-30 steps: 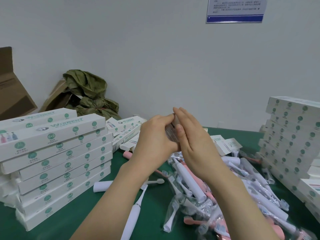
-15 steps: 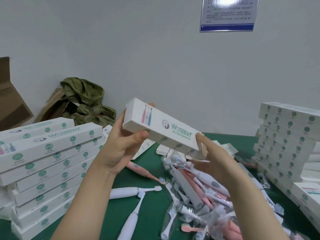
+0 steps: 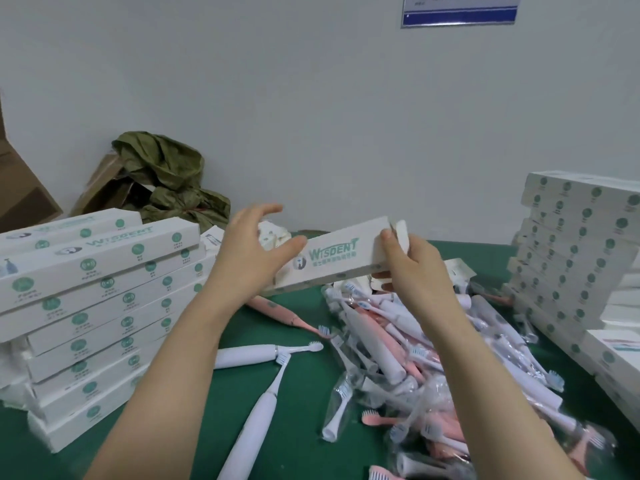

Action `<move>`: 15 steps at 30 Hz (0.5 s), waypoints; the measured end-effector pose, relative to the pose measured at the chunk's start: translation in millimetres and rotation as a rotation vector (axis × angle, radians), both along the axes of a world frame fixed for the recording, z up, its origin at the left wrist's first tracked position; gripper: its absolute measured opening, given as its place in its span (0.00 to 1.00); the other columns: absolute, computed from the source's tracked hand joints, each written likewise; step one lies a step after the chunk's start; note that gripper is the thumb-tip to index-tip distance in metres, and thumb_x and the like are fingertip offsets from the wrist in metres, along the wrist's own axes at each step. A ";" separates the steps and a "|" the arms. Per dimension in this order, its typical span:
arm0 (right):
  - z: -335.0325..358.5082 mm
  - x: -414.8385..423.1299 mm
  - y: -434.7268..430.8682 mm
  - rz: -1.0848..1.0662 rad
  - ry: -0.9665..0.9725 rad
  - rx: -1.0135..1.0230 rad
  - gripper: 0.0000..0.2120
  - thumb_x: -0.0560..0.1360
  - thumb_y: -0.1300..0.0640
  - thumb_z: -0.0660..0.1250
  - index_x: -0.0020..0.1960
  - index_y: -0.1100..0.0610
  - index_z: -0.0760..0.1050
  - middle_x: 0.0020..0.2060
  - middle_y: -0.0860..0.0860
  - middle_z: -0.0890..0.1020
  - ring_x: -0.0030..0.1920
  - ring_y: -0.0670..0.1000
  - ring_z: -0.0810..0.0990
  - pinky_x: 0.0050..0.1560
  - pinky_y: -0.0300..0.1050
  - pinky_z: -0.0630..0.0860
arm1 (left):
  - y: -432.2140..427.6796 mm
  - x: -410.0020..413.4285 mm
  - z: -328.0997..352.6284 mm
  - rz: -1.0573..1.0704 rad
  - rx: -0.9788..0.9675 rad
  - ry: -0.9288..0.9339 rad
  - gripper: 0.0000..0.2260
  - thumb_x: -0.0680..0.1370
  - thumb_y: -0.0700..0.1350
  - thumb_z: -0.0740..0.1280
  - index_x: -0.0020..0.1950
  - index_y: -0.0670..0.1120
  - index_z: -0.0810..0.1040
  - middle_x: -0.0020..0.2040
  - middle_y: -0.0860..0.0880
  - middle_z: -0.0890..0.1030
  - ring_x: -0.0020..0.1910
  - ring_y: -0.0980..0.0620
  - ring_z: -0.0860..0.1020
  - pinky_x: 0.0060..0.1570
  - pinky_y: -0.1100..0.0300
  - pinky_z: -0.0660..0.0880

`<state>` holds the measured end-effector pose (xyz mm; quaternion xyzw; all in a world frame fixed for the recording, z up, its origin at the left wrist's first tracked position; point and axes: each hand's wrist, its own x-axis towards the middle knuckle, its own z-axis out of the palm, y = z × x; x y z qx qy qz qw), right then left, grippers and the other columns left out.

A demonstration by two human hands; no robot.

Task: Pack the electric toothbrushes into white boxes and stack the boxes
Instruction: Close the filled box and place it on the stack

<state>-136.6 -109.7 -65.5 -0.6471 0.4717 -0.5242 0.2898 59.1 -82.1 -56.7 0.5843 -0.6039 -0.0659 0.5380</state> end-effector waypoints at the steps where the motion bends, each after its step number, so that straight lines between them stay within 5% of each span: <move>1: 1.4 5.3 4.6 -0.013 0.057 -0.040 0.19 0.81 0.46 0.54 0.41 0.57 0.72 0.37 0.52 0.79 0.37 0.51 0.77 0.38 0.47 0.73 | 4.4 -7.6 3.5 -0.066 -0.023 -0.061 0.22 0.71 0.52 0.73 0.64 0.55 0.72 0.62 0.57 0.73 0.59 0.59 0.71 0.59 0.63 0.68; 3: 5.0 15.2 12.7 -0.012 0.107 -0.088 0.25 0.82 0.47 0.51 0.41 0.66 0.72 0.34 0.55 0.76 0.36 0.54 0.74 0.37 0.47 0.68 | 13.5 -23.3 7.5 -0.234 -0.014 -0.114 0.27 0.68 0.53 0.75 0.65 0.57 0.70 0.61 0.58 0.75 0.60 0.61 0.72 0.60 0.65 0.70; 5: 8.5 22.1 18.5 0.019 0.064 -0.116 0.24 0.82 0.50 0.52 0.44 0.70 0.73 0.37 0.62 0.79 0.40 0.60 0.77 0.44 0.52 0.74 | 19.8 -36.8 6.4 -0.309 -0.020 -0.204 0.34 0.66 0.51 0.77 0.67 0.61 0.65 0.62 0.57 0.74 0.59 0.64 0.72 0.59 0.68 0.69; 8: 14.9 23.6 26.1 0.049 -0.065 -0.142 0.21 0.82 0.52 0.55 0.45 0.69 0.74 0.41 0.66 0.79 0.44 0.65 0.78 0.48 0.63 0.76 | 24.8 -45.5 7.4 -0.324 -0.139 -0.314 0.29 0.69 0.43 0.75 0.62 0.63 0.65 0.60 0.56 0.75 0.56 0.65 0.72 0.56 0.69 0.68; 12: 21.2 8.9 25.2 0.178 -0.294 -0.023 0.17 0.81 0.58 0.59 0.37 0.62 0.78 0.27 0.52 0.79 0.29 0.51 0.79 0.33 0.42 0.80 | 26.8 -43.5 12.3 -0.335 -0.201 -0.372 0.11 0.70 0.43 0.75 0.48 0.51 0.77 0.58 0.53 0.77 0.56 0.62 0.73 0.57 0.72 0.65; 15: 22.2 6.8 24.0 0.228 -0.336 0.060 0.15 0.80 0.58 0.61 0.39 0.62 0.79 0.32 0.52 0.81 0.31 0.53 0.82 0.39 0.42 0.82 | 27.5 -44.8 13.4 -0.306 -0.129 -0.267 0.07 0.74 0.53 0.69 0.39 0.52 0.79 0.62 0.56 0.75 0.60 0.62 0.72 0.58 0.73 0.64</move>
